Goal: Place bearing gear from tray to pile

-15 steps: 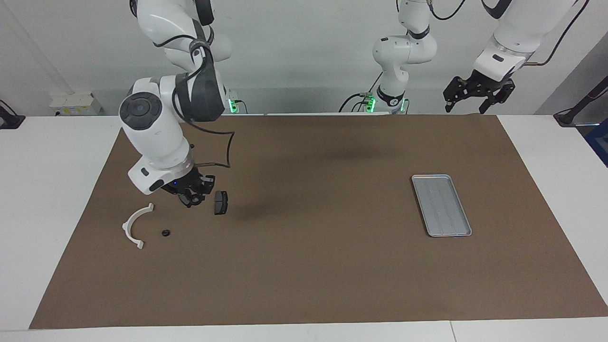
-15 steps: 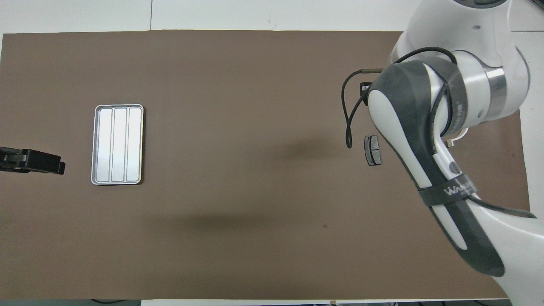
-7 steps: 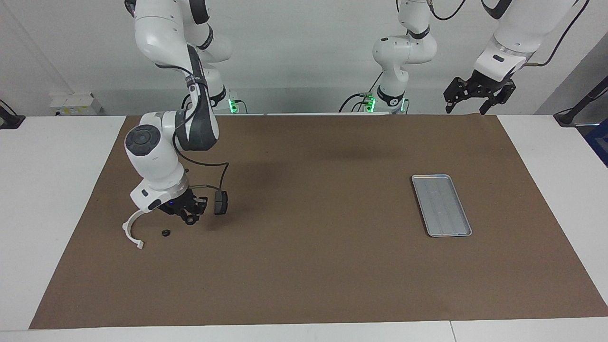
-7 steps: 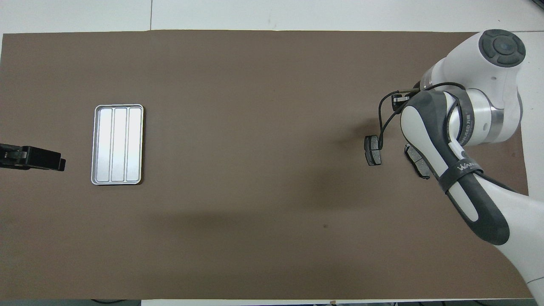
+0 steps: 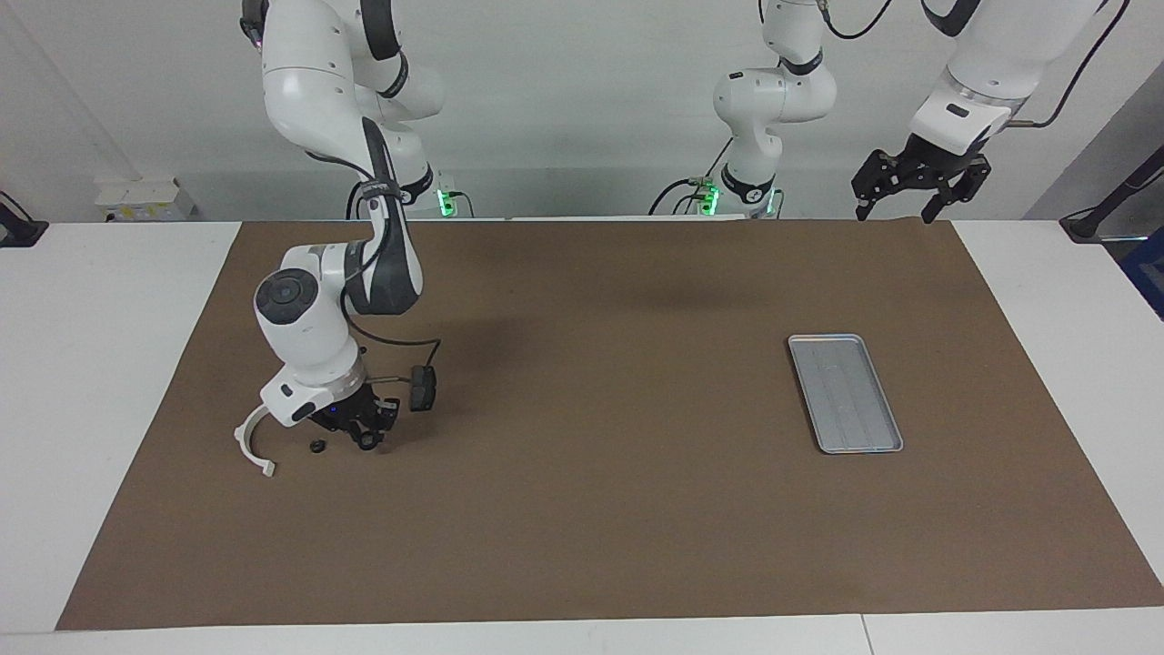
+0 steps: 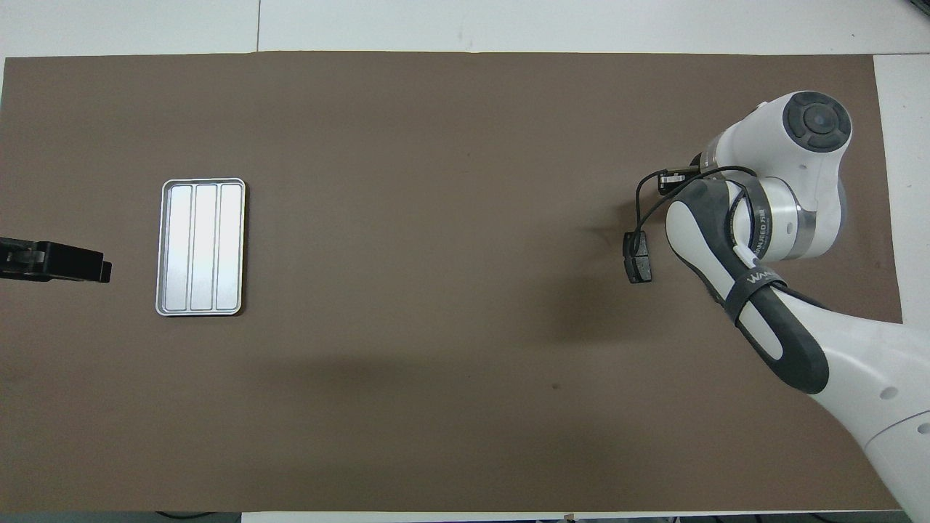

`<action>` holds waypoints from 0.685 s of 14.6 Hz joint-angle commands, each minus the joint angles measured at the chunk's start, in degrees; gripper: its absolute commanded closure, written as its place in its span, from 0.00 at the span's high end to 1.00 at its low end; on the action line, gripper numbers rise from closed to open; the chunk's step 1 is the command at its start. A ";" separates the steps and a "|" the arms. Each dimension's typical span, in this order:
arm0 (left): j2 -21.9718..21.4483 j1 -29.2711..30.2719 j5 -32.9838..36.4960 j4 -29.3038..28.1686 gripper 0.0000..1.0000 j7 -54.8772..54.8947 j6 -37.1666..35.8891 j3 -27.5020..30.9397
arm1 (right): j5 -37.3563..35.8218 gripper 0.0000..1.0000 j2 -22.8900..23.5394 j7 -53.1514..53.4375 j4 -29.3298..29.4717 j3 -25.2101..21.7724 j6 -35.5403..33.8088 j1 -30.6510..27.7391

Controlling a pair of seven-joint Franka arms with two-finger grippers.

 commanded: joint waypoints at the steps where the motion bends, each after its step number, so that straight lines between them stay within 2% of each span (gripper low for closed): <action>1: 0.75 -0.65 -0.26 1.15 1.00 0.39 0.13 0.53 | -0.39 0.00 1.29 -0.99 -0.28 0.81 2.68 -1.17; 9: 0.40 -0.65 -0.26 0.63 1.00 -0.05 -0.05 0.62 | -0.03 0.00 2.26 0.15 -0.37 0.81 4.00 -1.08; 10: 0.40 -0.57 -0.26 0.62 1.00 -0.14 -0.13 0.62 | -0.03 0.30 2.26 1.02 -0.37 0.81 3.92 -1.08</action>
